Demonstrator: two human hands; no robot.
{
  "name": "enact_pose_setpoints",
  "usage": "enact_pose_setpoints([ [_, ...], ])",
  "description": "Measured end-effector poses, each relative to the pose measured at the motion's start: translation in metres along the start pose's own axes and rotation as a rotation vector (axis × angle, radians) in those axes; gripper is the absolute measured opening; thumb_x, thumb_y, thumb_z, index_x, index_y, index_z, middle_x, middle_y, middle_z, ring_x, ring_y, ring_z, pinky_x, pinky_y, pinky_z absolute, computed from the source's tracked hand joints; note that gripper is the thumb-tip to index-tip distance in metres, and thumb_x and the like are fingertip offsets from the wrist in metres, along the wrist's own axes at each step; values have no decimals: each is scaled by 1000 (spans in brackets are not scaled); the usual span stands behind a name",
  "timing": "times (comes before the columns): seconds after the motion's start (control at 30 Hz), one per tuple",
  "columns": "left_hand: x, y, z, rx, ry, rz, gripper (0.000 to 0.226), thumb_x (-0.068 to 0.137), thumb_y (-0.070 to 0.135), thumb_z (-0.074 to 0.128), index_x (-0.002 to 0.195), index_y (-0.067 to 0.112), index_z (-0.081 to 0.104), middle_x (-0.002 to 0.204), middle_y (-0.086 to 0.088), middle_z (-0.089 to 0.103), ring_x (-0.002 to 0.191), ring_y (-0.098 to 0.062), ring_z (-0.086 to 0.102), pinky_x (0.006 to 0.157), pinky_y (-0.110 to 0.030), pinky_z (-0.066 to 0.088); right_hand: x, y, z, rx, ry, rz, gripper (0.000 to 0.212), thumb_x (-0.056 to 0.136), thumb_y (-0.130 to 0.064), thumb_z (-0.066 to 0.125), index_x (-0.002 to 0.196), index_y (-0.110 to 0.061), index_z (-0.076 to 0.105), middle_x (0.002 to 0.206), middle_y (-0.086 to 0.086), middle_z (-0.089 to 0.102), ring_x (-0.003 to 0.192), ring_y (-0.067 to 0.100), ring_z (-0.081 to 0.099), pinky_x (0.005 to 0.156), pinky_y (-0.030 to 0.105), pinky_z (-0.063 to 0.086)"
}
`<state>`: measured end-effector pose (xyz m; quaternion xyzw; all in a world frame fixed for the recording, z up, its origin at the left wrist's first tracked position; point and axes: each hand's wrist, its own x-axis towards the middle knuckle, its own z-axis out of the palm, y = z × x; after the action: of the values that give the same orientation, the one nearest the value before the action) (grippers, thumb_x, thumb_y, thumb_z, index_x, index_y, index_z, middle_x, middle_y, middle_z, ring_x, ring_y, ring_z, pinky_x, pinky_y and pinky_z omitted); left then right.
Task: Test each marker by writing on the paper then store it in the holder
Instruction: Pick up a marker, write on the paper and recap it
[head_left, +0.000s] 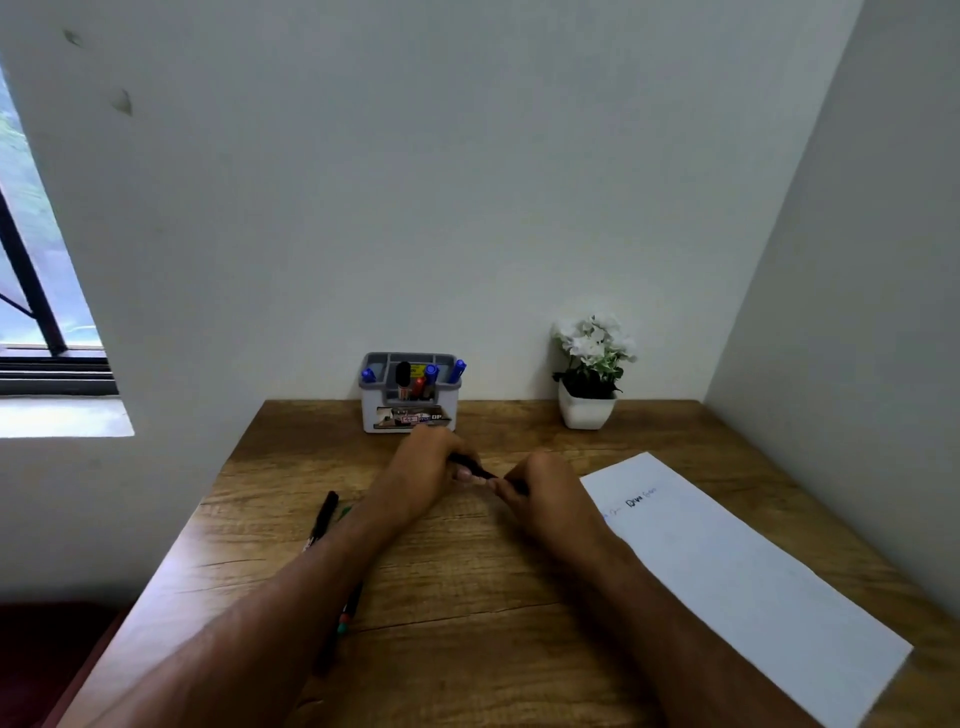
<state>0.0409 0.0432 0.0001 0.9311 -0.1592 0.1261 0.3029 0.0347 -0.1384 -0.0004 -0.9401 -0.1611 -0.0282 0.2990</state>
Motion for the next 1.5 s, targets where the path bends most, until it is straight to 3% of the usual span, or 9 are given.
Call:
enact_pose_setpoints([
  [0.23,-3,1,16,102,67,-31,12,87,7,67,91,12,76,105,-10,68,99,-20,60,80,-19,38,-4,16,-17,14,119,75,27,98,-32,62,89,-12,78,68,-4,63,64,8,57,53,20,33],
  [0.37,5,7,17,193,-143,-53,30,96,16,58,125,14,66,119,-8,64,107,-19,57,66,-13,25,-6,22,-17,132,98,73,21,98,-24,63,104,-10,78,93,-1,74,84,8,63,65,18,41],
  [0.47,7,7,17,211,-151,-65,35,94,20,61,128,19,64,123,-3,63,110,-17,56,78,-19,34,-10,28,-15,242,145,63,35,94,-19,68,129,-24,68,104,-3,72,92,9,65,74,21,50],
  [0.53,7,6,18,240,-154,-79,36,92,22,63,128,20,64,122,-3,62,113,-19,55,87,-25,40,-13,32,-15,353,152,53,41,94,-14,68,131,-29,66,99,-1,72,80,13,69,69,28,58],
  [0.63,5,10,18,236,-118,-94,37,91,23,66,127,18,65,120,-4,64,111,-19,56,92,-28,44,-17,33,-22,678,119,80,29,99,-4,58,123,-14,71,97,11,72,57,21,68,51,33,59],
  [0.83,3,36,29,128,141,4,14,94,20,60,93,19,74,84,5,70,74,-1,59,71,-27,50,-26,52,-48,1124,185,60,32,102,8,43,120,-3,68,98,18,74,71,26,71,65,38,61],
  [1.0,9,67,54,67,72,87,27,92,15,58,117,14,65,114,0,66,104,-12,59,87,-24,49,-34,86,-76,1138,325,58,27,97,5,56,120,-3,66,106,19,76,88,31,74,69,35,62],
  [1.2,4,82,83,64,-218,64,65,90,58,53,146,27,37,154,6,33,139,-13,32,113,-36,31,-37,126,-96,946,536,162,17,94,-17,69,105,-4,73,92,16,78,70,25,70,57,34,58],
  [1.5,-4,76,95,54,-297,165,70,90,52,57,149,28,31,156,9,27,142,-7,24,115,-27,22,-24,147,-92,803,510,286,5,87,1,67,86,5,70,79,24,71,63,25,64,54,32,55],
])
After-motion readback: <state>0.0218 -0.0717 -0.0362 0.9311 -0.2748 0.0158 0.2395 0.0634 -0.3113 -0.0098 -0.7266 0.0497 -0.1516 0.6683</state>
